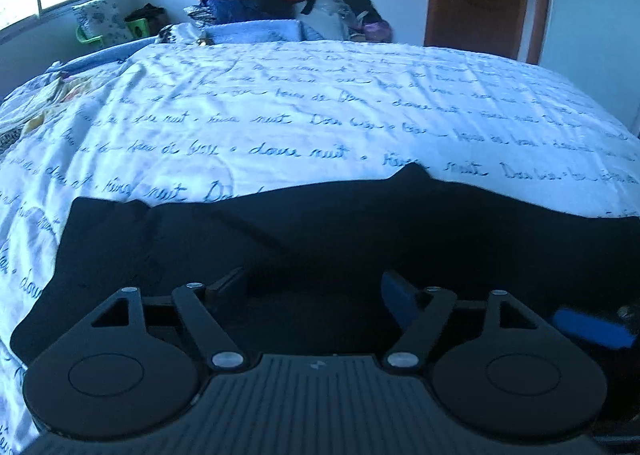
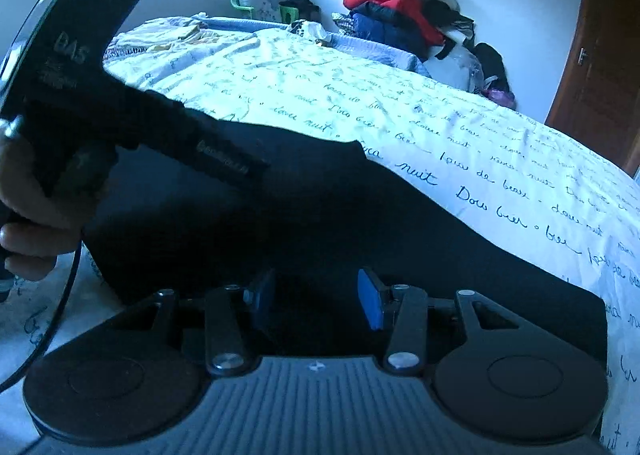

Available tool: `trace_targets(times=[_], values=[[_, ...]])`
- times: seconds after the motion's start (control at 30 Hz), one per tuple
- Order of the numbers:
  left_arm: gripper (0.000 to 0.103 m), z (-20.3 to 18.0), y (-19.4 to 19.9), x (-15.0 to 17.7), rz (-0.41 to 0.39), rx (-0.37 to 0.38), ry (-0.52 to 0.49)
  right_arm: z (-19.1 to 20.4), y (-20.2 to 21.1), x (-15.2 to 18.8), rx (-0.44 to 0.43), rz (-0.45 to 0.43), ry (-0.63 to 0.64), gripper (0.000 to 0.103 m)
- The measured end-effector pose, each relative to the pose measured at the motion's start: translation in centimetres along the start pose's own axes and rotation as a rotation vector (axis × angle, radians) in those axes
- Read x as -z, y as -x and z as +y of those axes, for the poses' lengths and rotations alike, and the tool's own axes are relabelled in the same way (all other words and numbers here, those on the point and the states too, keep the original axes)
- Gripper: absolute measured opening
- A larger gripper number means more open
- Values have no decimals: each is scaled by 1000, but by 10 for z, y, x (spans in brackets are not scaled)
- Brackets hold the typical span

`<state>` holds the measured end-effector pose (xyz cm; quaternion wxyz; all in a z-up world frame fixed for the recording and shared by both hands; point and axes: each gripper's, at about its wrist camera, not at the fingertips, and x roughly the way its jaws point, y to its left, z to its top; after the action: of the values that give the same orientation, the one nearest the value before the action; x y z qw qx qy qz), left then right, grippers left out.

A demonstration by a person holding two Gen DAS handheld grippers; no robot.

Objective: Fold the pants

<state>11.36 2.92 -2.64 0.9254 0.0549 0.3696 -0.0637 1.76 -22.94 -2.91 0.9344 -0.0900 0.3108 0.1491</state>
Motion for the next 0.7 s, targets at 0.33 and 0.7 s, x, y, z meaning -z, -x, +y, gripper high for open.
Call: trace_targets(times=[0.33,0.7], values=[[82,18,6,6,-5,-23,29,3,2,1,18,16,7,45],[82,85,32,7,-62,-163,156,48,9,-29,-46,-58,173,45]])
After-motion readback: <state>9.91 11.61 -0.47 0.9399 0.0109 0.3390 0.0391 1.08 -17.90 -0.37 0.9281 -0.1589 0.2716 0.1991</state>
